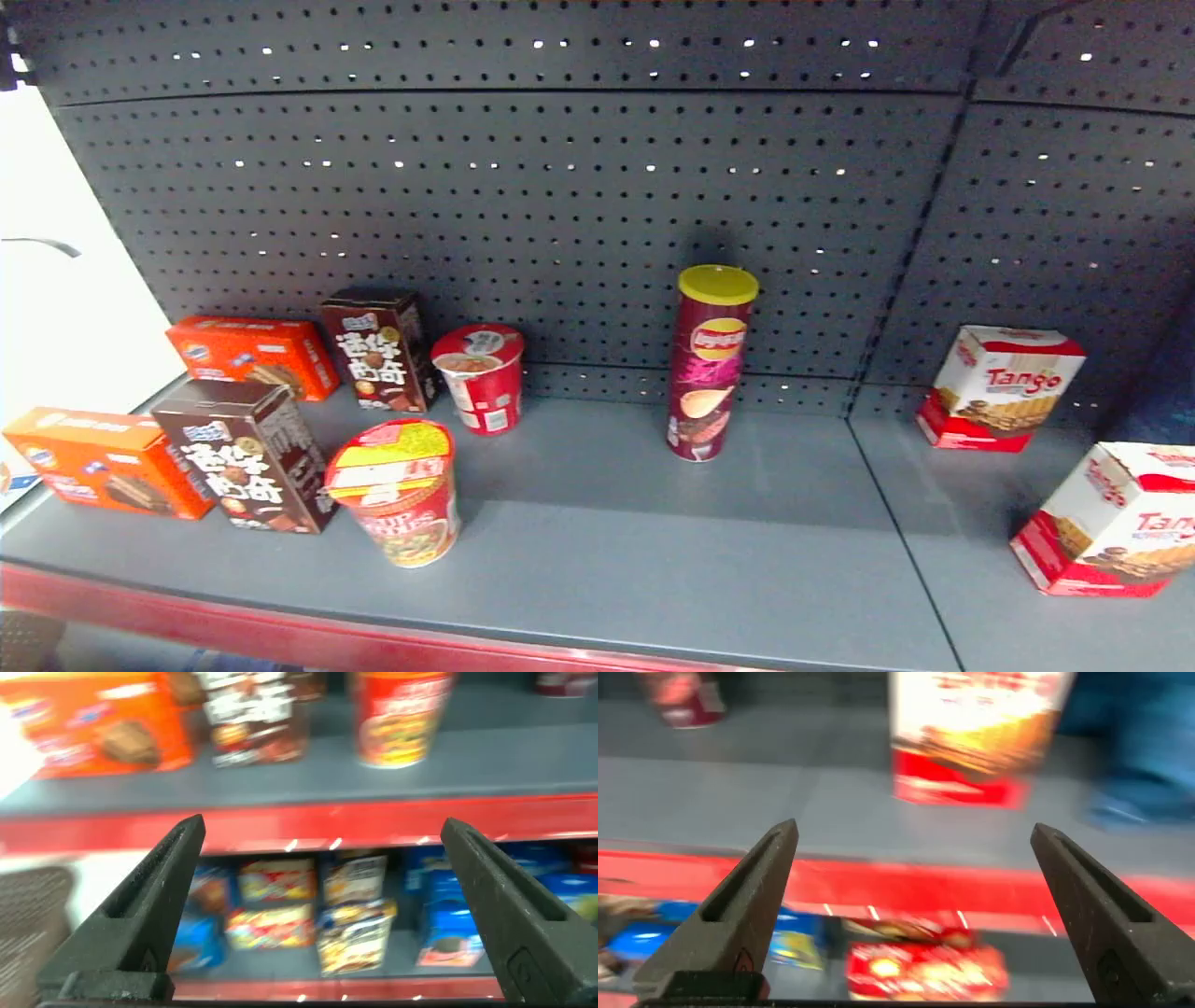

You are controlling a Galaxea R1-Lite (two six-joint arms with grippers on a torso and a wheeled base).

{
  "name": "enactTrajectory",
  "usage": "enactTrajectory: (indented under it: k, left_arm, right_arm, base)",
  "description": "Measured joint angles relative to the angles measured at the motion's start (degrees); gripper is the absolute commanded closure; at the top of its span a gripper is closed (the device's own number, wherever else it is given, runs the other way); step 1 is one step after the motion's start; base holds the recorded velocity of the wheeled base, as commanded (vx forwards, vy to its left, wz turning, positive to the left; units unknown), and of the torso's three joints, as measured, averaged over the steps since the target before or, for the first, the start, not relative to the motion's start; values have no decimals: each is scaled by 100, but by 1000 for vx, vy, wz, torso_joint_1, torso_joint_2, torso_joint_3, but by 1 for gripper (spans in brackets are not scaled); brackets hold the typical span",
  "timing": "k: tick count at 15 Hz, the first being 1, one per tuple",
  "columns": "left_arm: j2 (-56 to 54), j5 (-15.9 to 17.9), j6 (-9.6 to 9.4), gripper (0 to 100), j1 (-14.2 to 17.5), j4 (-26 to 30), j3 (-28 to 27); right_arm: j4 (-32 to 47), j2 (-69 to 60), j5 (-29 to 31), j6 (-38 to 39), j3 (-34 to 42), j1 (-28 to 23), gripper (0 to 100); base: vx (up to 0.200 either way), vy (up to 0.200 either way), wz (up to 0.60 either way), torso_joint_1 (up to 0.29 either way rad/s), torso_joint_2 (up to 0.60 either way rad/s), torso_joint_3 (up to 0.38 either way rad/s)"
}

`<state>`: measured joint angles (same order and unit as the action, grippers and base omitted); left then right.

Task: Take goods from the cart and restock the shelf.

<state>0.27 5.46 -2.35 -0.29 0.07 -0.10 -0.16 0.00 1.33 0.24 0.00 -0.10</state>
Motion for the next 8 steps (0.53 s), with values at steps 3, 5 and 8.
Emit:
enactTrajectory:
  k: [3,5,8]
  left_arm:
    - [0,0,0,0,-1,-2,0]
    - [0,0,-2,0,-6,-2,0]
    - [0,0,-2,0,-6,2,0]
  right_arm:
    - [2,0,0,-2,0,5,0]
    - [5,0,0,0,0,0,0]
    - [6,0,0,2,0,0,0]
  base:
    - [0,0,600,2,-1,2]
    - [0,0,600,2,0,-2]
    - [0,0,600,1,4,-1]
